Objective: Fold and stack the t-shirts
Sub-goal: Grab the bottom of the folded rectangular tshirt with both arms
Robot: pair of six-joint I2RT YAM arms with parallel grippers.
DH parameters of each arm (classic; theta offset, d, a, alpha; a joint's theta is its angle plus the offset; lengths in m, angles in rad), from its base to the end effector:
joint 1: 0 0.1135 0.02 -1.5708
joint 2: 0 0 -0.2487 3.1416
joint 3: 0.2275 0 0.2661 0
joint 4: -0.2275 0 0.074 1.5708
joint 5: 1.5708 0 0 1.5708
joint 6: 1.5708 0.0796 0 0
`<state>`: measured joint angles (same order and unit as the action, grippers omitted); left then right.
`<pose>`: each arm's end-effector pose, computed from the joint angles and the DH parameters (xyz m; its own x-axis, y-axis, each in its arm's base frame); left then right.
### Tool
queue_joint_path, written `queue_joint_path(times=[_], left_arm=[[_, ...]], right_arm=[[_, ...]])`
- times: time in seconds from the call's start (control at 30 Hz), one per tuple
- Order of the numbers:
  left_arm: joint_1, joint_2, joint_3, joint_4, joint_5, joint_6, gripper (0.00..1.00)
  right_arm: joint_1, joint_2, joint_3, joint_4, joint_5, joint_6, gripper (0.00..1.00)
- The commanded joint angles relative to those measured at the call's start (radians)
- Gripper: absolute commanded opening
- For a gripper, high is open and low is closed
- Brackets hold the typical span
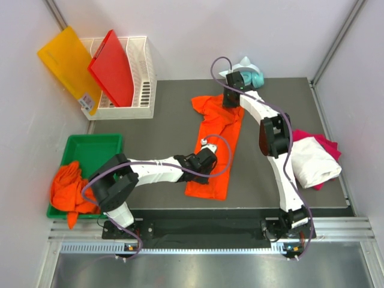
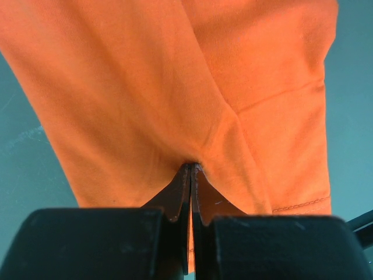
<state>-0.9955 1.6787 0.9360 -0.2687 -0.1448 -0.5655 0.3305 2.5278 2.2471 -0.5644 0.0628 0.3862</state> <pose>0.2052 -0.2953 0.1002 -0.8119 0.2775 -0.5136 0.4187 0.8899 -0.1811 0.5605 0.1870 0.1278 -0.7626 0.1358 -0.6325 0.0030 0.9784 0.2065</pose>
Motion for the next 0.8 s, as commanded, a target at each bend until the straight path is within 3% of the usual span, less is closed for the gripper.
queue_joint_path(times=[0.0,0.77], left_arm=[[0.005,0.006,0.024,0.016,0.010,0.007,0.00],[0.006,-0.007,-0.031,0.036,0.019,-0.031,0.00]], right_arm=[[-0.018,-0.081,-0.056,0.040,0.061,-0.007,0.25],[-0.087,-0.235,-0.225,0.120,0.078,0.017,0.22]])
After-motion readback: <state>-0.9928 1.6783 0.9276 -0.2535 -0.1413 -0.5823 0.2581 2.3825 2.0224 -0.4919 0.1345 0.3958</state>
